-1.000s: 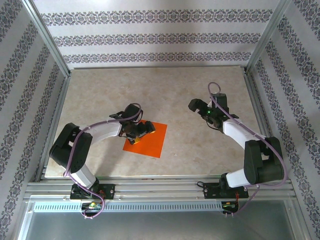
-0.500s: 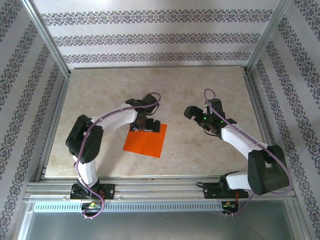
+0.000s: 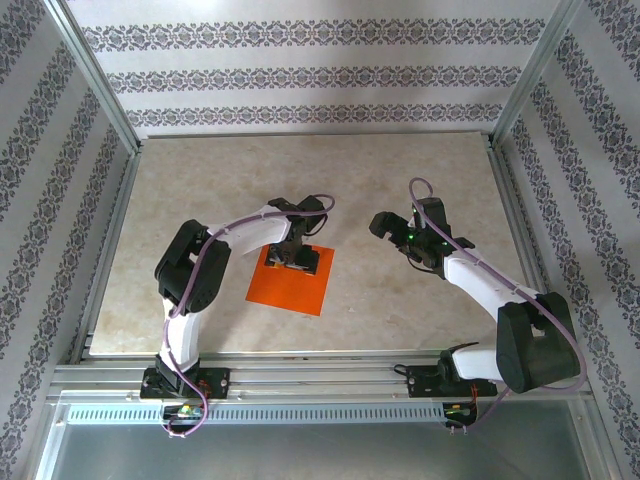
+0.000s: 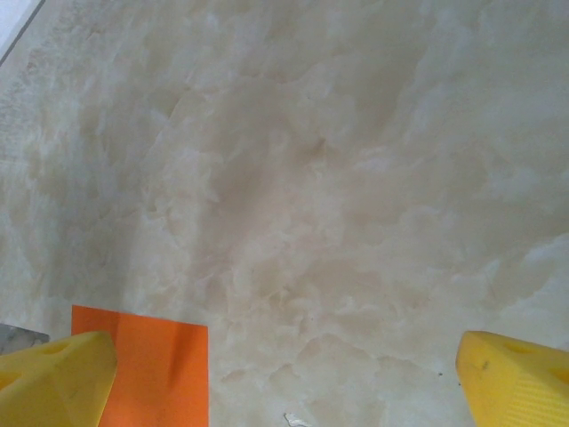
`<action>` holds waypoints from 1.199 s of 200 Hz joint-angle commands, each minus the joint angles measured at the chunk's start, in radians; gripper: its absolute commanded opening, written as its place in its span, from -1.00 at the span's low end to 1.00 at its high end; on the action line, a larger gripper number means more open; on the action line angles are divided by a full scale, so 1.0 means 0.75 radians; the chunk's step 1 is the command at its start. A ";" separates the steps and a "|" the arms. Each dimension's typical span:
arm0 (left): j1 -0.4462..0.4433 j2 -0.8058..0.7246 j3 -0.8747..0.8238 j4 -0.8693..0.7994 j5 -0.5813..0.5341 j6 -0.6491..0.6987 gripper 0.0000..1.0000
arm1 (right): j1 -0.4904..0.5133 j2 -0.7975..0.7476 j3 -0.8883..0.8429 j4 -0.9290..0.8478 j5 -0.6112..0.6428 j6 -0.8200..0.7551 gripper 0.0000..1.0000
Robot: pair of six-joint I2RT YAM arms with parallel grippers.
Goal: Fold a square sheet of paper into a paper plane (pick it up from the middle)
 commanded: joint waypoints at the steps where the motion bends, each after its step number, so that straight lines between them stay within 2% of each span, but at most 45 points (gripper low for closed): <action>1: -0.002 0.023 0.009 -0.046 0.018 0.029 0.60 | 0.005 -0.007 -0.011 -0.024 0.026 0.014 0.96; 122: -0.002 0.107 -0.104 0.020 0.014 0.003 0.29 | 0.005 -0.003 -0.004 -0.028 0.032 0.021 0.96; 170: 0.001 0.080 -0.103 0.021 0.020 0.006 0.19 | 0.004 0.007 0.000 -0.026 0.030 0.024 0.96; 190: 0.003 0.038 -0.096 0.026 0.028 0.007 0.06 | 0.005 0.009 0.006 -0.026 0.032 0.023 0.96; 211: 0.013 -0.044 -0.096 0.047 0.076 0.004 -0.20 | 0.004 0.009 0.008 -0.025 0.033 0.025 0.96; 225: 0.027 -0.119 -0.094 0.063 0.151 -0.002 -0.35 | 0.005 0.010 0.010 -0.027 0.034 0.027 0.96; 240: 0.047 -0.225 -0.104 0.118 0.266 -0.020 -0.39 | 0.001 0.010 0.013 -0.025 0.031 0.028 0.96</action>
